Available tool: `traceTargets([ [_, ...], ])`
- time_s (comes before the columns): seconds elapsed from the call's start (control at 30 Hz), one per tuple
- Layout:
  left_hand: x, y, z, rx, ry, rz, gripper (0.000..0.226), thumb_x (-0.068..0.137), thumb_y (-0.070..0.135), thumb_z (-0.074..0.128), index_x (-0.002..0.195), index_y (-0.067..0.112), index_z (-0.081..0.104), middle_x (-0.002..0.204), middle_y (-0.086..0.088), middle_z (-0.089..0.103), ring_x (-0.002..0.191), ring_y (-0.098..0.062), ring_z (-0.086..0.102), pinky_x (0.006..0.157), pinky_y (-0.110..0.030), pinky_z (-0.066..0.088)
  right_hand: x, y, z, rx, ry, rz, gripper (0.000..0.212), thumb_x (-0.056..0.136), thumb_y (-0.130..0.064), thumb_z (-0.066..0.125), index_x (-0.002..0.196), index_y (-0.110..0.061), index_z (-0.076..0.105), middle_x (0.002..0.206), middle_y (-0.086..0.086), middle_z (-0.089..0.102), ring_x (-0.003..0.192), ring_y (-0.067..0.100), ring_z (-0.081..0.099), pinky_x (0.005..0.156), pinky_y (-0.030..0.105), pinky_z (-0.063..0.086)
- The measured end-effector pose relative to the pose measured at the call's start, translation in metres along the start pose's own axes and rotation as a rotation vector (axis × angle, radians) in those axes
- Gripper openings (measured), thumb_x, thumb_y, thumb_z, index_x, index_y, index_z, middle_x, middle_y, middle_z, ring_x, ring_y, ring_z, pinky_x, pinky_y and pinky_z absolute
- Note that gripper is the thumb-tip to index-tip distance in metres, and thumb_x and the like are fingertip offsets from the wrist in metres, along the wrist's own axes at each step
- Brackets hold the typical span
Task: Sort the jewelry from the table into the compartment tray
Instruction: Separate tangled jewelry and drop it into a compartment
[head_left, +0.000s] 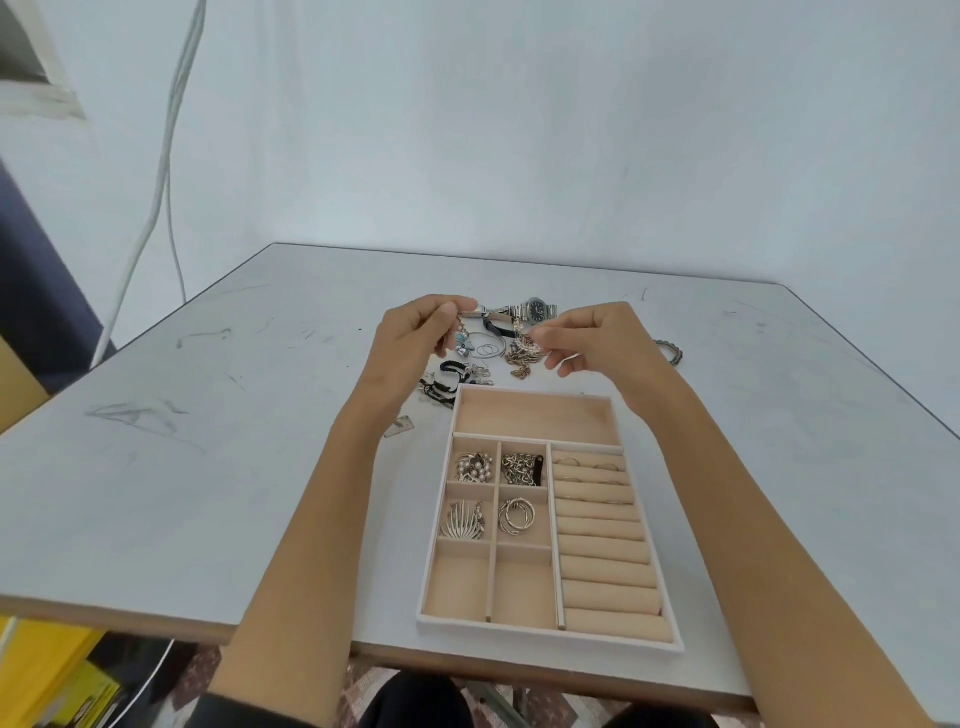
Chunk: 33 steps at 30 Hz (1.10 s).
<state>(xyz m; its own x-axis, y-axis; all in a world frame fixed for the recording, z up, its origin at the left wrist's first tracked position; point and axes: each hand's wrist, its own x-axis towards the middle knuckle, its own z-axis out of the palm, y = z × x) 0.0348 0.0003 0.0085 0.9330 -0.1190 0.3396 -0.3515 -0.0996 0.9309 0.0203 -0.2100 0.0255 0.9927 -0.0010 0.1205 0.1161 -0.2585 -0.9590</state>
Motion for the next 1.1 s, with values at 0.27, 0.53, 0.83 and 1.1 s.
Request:
traceTargets([
  [0.27, -0.043, 0.002, -0.008, -0.195, 0.159, 0.114, 0.023, 0.095, 0.016, 0.055, 0.11, 0.004, 0.068, 0.077, 0.0, 0.065, 0.081, -0.011, 0.059, 0.084, -0.019, 0.047, -0.047, -0.011, 0.001, 0.041, -0.082, -0.019, 0.014, 0.079, -0.001, 0.073, 0.092, 0.003, 0.072, 0.08, 0.013, 0.07, 0.061, 0.018, 0.062, 0.057, 0.023, 0.052],
  [0.53, -0.067, 0.004, -0.006, -0.228, 0.162, 0.131, 0.015, 0.089, 0.012, 0.062, 0.102, 0.01, 0.071, 0.079, 0.008, 0.07, 0.083, -0.01, 0.063, 0.091, -0.031, 0.05, -0.111, -0.03, 0.008, -0.247, -0.454, 0.002, 0.009, 0.08, -0.009, 0.074, 0.089, -0.008, 0.073, 0.07, 0.003, 0.07, 0.053, 0.007, 0.054, 0.049, 0.014, 0.039],
  [0.83, -0.069, 0.002, -0.009, -0.217, 0.168, 0.102, 0.014, 0.089, 0.017, 0.063, 0.1, 0.013, 0.071, 0.074, 0.007, 0.068, 0.075, -0.012, 0.06, 0.089, -0.038, 0.05, -0.135, -0.032, 0.023, -0.625, -0.501, -0.114, 0.007, 0.078, -0.013, 0.074, 0.084, -0.017, 0.077, 0.057, -0.019, 0.061, 0.049, -0.004, 0.05, 0.05, 0.008, 0.034],
  [1.1, -0.067, -0.002, -0.01, -0.171, 0.185, 0.044, 0.01, 0.091, 0.014, 0.061, 0.097, 0.015, 0.07, 0.065, 0.005, 0.061, 0.057, -0.012, 0.054, 0.067, -0.026, 0.054, -0.145, -0.038, 0.038, -0.994, -0.521, -0.224, 0.017, 0.083, -0.02, 0.066, 0.094, -0.028, 0.077, 0.067, -0.024, 0.051, 0.064, -0.011, 0.043, 0.059, 0.009, 0.033],
])
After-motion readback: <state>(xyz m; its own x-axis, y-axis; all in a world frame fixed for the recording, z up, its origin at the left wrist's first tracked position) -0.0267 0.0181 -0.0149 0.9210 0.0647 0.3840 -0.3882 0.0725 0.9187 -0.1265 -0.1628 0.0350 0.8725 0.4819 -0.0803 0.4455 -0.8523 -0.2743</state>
